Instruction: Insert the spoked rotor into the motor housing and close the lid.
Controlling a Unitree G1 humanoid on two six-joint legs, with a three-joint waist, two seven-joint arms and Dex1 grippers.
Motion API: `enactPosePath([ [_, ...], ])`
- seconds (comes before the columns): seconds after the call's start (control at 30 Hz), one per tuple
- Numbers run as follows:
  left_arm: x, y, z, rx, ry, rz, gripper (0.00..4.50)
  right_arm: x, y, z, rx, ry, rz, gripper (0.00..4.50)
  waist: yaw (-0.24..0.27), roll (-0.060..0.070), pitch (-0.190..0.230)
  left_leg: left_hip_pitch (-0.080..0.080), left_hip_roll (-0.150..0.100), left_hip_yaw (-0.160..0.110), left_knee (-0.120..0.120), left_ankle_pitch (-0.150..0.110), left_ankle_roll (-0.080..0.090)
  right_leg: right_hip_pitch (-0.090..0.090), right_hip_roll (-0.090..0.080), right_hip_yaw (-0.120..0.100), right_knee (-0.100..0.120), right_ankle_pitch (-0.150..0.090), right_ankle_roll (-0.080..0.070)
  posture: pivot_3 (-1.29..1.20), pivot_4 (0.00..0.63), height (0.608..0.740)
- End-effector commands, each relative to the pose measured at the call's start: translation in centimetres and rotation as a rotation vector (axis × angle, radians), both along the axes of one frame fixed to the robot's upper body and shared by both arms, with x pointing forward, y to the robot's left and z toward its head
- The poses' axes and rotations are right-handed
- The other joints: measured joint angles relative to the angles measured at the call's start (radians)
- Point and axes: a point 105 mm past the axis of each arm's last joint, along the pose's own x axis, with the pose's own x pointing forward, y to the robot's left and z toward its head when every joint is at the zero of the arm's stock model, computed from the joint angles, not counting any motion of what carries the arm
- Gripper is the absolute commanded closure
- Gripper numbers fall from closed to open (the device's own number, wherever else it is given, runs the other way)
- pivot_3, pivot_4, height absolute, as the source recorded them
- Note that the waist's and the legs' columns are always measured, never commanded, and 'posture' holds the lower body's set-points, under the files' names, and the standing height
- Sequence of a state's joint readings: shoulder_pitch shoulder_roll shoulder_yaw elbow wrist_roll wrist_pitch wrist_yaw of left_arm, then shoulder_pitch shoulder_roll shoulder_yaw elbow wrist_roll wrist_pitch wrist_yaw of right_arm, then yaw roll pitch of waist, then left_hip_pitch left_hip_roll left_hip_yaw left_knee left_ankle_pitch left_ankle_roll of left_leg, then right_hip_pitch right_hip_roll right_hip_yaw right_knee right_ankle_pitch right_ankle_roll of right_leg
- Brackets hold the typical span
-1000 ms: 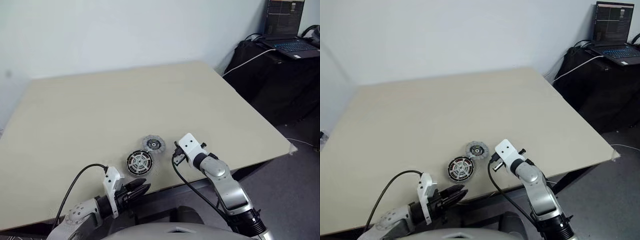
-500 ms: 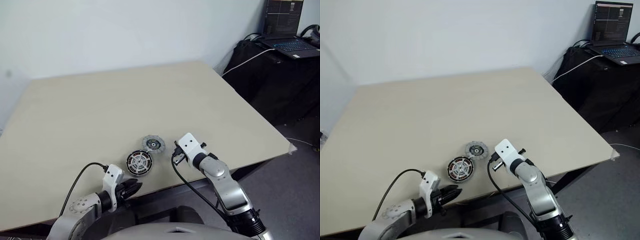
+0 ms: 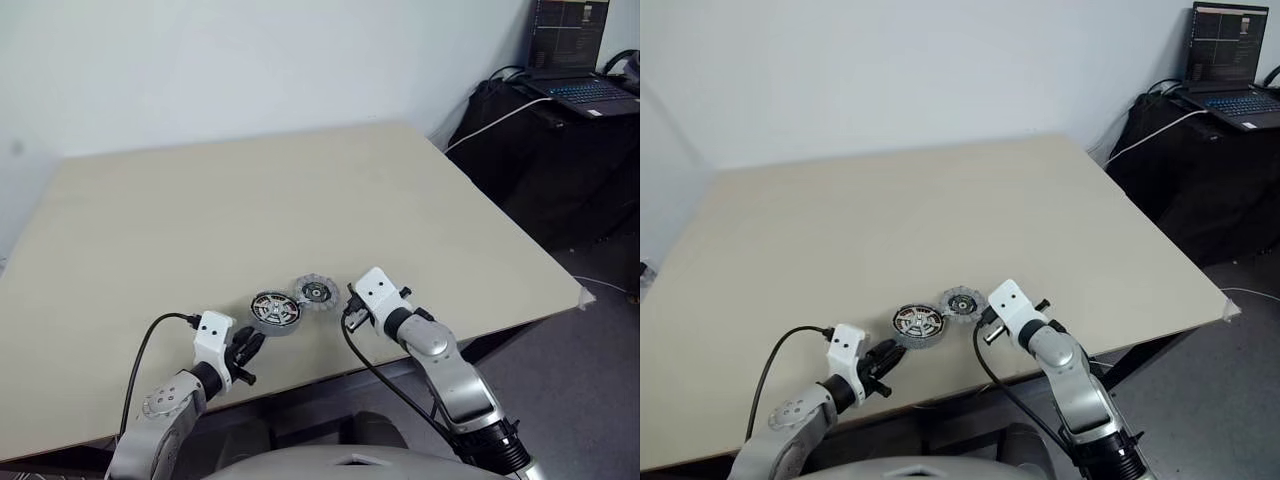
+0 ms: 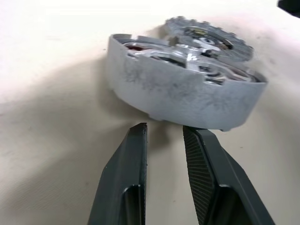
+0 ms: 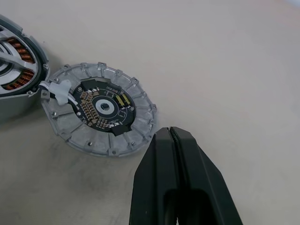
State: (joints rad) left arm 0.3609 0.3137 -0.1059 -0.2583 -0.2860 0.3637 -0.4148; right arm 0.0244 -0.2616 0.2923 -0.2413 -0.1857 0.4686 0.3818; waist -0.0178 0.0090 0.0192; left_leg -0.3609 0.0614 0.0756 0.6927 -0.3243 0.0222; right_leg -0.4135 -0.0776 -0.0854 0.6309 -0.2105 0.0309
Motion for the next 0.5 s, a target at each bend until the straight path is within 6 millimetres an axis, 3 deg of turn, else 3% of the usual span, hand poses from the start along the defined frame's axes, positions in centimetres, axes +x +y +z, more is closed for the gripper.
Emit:
enactPosePath([
  [0.03,0.7,-0.5,1.9,-0.011,-0.074,-0.007,3.27,0.3,0.3,1.2,0.021,-0.041,0.000,4.47,0.000,0.000,0.000,0.000,0.000,0.000,0.000,0.000,0.000,0.000,0.000,0.000,0.000,0.000,0.000,0.00,0.000,0.740],
  [0.23,0.1,-0.5,1.7,0.021,-0.050,-0.033,3.27,-0.1,-0.2,0.7,0.071,0.026,-0.048,4.47,0.000,0.000,0.000,0.000,0.000,0.000,0.000,0.000,0.000,0.000,0.000,0.000,0.000,0.000,0.000,0.00,0.000,0.740],
  [0.5,-0.4,3.3,-1.1,0.210,0.054,0.125,3.27,-1.2,-0.7,-0.5,0.058,0.101,-0.057,4.47,-0.001,0.000,0.000,0.001,0.000,0.000,0.000,0.000,0.000,-0.001,0.000,0.000,0.000,0.000,0.000,0.00,0.000,0.740],
])
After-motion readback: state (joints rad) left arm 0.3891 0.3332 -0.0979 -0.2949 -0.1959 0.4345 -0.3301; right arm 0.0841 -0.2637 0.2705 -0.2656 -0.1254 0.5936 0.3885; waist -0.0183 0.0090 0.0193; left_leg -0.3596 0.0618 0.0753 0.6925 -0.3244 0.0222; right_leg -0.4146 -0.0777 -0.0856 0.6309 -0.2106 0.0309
